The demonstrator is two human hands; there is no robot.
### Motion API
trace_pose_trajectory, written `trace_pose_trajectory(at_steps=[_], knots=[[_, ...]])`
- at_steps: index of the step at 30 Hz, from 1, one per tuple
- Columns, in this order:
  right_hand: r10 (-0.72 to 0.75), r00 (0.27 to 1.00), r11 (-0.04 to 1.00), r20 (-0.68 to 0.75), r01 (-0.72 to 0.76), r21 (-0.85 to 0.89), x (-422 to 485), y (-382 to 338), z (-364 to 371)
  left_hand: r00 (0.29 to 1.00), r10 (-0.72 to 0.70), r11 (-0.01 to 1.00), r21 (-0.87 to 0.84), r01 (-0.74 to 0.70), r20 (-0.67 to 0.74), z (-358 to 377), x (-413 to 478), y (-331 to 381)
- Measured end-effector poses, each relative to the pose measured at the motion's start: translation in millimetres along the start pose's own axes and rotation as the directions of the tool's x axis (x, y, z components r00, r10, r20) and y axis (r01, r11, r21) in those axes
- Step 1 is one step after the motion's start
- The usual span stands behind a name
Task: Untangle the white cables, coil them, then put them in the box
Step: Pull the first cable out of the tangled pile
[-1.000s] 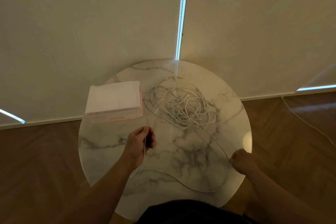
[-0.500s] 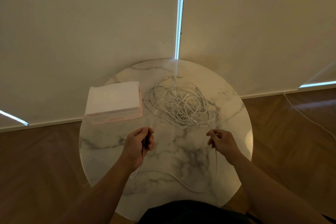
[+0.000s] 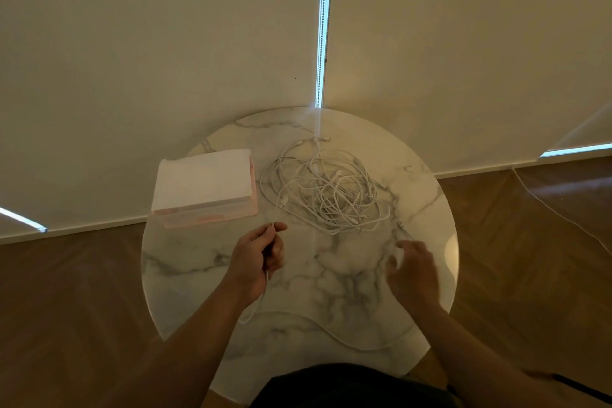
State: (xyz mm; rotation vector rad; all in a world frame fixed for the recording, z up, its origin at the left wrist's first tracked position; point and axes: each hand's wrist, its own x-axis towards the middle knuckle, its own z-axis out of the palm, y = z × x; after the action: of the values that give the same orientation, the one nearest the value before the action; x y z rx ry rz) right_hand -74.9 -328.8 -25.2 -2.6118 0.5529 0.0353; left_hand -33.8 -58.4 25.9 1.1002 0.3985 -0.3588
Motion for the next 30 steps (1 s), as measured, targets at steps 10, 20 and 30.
trace_pose_trajectory(at_steps=[10,20,30], knots=[[-0.527,0.433,0.659,0.731,-0.334,0.674,-60,-161,29,0.997,0.083,0.986,-0.148,-0.082,0.002,0,12,45],[-0.433,0.467,0.816,0.771,-0.162,0.556,-34,-73,15,0.945,0.191,0.976,0.152,-0.155,-0.266,-73,25,73],[-0.209,0.542,0.943,0.814,-0.108,0.314,-13,0,1,0.872,0.338,0.821,0.563,-0.09,-0.354,-127,38,84]])
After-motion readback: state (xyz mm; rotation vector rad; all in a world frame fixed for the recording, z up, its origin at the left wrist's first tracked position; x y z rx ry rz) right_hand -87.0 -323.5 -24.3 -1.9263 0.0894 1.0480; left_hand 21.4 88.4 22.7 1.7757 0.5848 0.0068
